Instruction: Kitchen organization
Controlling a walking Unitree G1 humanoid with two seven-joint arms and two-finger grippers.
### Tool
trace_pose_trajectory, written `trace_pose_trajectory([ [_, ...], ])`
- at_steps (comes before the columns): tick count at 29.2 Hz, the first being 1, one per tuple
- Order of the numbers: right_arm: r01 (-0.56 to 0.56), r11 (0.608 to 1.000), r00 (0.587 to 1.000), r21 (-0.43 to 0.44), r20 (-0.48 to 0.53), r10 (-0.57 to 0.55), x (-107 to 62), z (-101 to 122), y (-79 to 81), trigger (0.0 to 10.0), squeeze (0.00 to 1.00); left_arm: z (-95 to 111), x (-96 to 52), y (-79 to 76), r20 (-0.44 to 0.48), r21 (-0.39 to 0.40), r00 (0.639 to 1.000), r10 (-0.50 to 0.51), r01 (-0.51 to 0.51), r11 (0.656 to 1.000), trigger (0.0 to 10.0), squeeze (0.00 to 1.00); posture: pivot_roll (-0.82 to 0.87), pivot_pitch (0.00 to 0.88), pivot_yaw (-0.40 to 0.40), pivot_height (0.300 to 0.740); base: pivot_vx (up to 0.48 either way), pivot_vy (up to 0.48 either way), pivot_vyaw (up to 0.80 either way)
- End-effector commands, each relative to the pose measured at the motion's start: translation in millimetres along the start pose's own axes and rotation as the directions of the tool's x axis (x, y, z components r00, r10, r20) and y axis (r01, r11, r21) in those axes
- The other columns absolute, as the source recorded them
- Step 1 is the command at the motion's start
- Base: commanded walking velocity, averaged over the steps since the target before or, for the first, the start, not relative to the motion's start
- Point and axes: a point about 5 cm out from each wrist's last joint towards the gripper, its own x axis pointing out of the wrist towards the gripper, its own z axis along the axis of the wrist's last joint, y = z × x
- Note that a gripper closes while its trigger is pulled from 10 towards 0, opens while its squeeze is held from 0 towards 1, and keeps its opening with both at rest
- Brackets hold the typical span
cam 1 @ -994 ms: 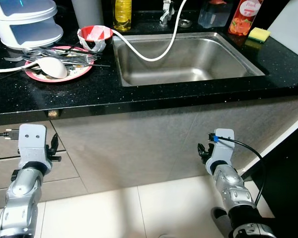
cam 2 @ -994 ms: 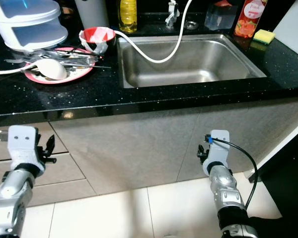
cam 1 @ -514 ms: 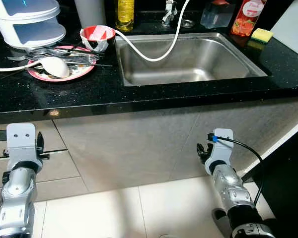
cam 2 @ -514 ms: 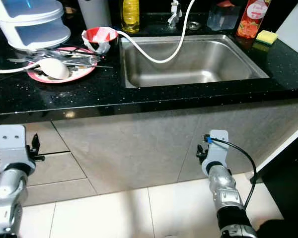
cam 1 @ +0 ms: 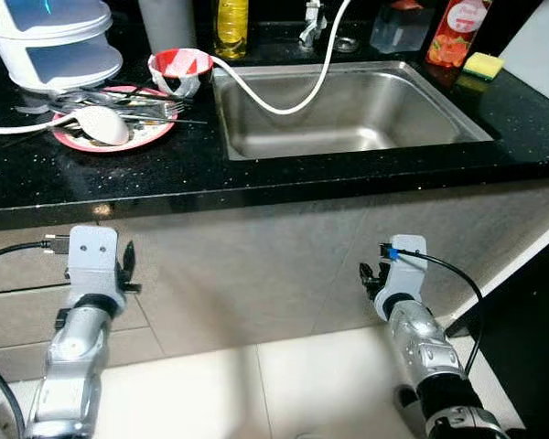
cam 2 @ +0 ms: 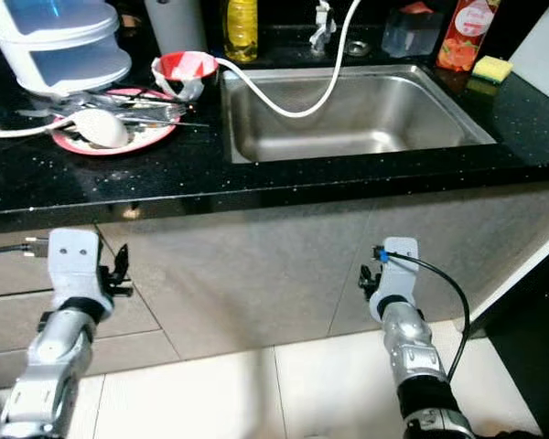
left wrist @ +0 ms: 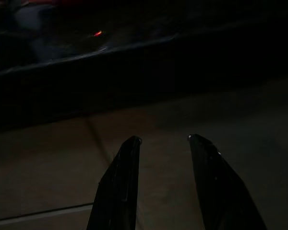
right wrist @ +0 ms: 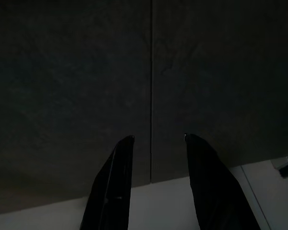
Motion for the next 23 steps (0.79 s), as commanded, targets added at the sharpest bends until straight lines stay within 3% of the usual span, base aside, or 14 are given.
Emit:
trace_pose_trajectory([
  [1, 0.017, 1.0, 1.0, 0.011, -0.008, -0.017, -1.3, -4.2, -2.7, 10.0, 0.0, -1.0, -7.2, -13.7, -0.018, -0.022, 0.999, -0.042, 0.042, 0.999, 10.0, 0.0, 0.04, 0.004, 0.005, 0.74, 0.0, 0.0, 0.0],
  [4, 0.013, 1.0, 1.0, 0.017, -0.008, -0.012, -1.9, -5.6, 0.1, 10.0, 0.0, -5.5, -24.0, -36.4, -0.055, -0.052, 0.993, -0.102, 0.099, 0.994, 10.0, 0.0, 0.05, 0.004, 0.009, 0.74, 0.0, 0.0, 0.0],
  [8, 0.009, 1.0, 1.0, 0.02, -0.007, -0.008, -2.0, -5.8, 1.2, 10.0, 0.0, -7.2, -28.0, -40.4, -0.06, -0.055, 0.991, -0.12, 0.117, 0.992, 10.0, 0.0, 0.05, 0.005, 0.01, 0.74, 0.0, 0.0, 0.0],
  [11, -0.009, 1.0, 1.0, 0.018, -0.01, 0.009, -1.8, -7.2, 5.4, 10.0, 0.0, -5.6, -39.5, -48.4, -0.061, -0.079, 0.985, -0.164, 0.159, 0.984, 10.0, 0.0, 0.05, 0.004, 0.014, 0.74, 0.0, 0.0, 0.0],
  [16, -0.046, 0.999, 0.999, 0.012, -0.011, 0.046, -1.7, -8.7, 10.6, 10.0, 0.0, 11.6, -42.7, -47.8, -0.023, -0.091, 0.988, -0.154, 0.151, 0.984, 10.0, 0.0, 0.05, 0.004, 0.009, 0.74, 0.0, 0.0, 0.0],
  [18, -0.056, 0.998, 0.998, 0.011, -0.008, 0.056, -1.0, -7.6, 10.7, 10.0, 0.0, 24.5, -38.8, -45.6, 0.01, -0.059, 0.991, -0.136, 0.136, 0.989, 10.0, 0.0, 0.05, 0.0, 0.005, 0.74, 0.0, 0.0, 0.0],
  [19, -0.058, 0.998, 0.998, 0.009, -0.01, 0.058, -0.3, -7.1, 10.3, 10.0, 0.0, 34.4, -35.1, -43.6, 0.048, 0.004, 0.99, -0.132, 0.131, 0.991, 10.0, 0.0, 0.06, 0.0, -0.002, 0.74, 0.0, 0.0, 0.0],
  [20, -0.058, 0.998, 0.998, 0.009, -0.01, 0.058, -0.3, -7.1, 10.3, 10.0, 0.0, 34.4, -35.1, -43.6, 0.048, 0.004, 0.99, -0.132, 0.131, 0.991, 10.0, 0.0, 0.06, 0.0, -0.002, 0.74, 0.0, 0.0, 0.0],
  [23, -0.06, 0.998, 0.998, 0.005, -0.015, 0.06, 2.0, -5.6, 8.2, 10.0, 0.0, 62.9, -23.7, -34.1, 0.156, 0.131, 0.981, -0.118, 0.097, 0.987, 10.0, 0.0, 0.06, 0.0, -0.016, 0.74, 0.0, 0.0, 0.0],
])
